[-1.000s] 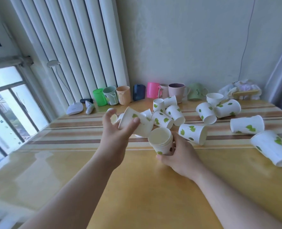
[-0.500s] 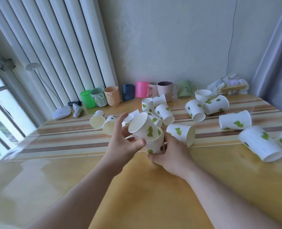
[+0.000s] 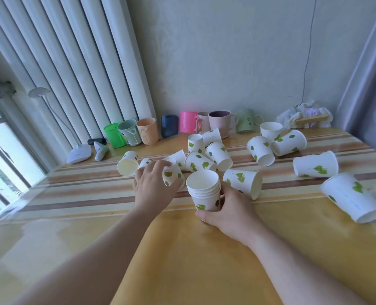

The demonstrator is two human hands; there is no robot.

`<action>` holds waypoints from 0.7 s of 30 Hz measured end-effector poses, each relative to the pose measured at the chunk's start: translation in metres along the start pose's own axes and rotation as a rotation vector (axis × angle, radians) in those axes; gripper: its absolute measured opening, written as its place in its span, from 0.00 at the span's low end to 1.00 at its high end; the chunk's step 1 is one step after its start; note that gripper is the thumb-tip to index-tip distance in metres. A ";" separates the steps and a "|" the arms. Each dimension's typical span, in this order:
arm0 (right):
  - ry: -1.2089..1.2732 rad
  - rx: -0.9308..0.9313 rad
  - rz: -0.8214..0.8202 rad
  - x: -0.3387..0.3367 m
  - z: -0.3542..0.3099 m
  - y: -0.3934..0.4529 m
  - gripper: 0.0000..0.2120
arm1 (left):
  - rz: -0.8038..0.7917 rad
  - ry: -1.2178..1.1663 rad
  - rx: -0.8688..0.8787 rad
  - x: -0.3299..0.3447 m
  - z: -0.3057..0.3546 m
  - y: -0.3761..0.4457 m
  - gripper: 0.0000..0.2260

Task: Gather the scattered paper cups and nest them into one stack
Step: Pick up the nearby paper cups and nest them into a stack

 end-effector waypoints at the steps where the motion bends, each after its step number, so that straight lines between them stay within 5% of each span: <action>1: 0.002 -0.003 -0.003 0.000 0.000 0.000 0.23 | 0.018 -0.055 0.017 0.001 -0.002 -0.002 0.22; 7: 0.018 0.003 -0.012 0.000 0.000 0.000 0.23 | 0.097 -0.274 -0.047 -0.016 -0.009 -0.026 0.26; 15: 0.018 -0.005 -0.014 0.001 -0.003 -0.002 0.23 | -0.349 -0.125 -0.189 -0.031 -0.043 -0.045 0.47; 21: 0.008 -0.014 -0.018 0.002 -0.003 -0.003 0.25 | -0.515 -0.137 -0.245 -0.030 -0.029 -0.046 0.38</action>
Point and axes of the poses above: each hand's wrist, its own y-axis towards the middle knuckle, its own x-axis out of the palm, z = x × y, the point moved 4 cm from there along y, towards the middle knuckle, and after that the axes turned 3 degrees about -y, right-handed, at the moved point
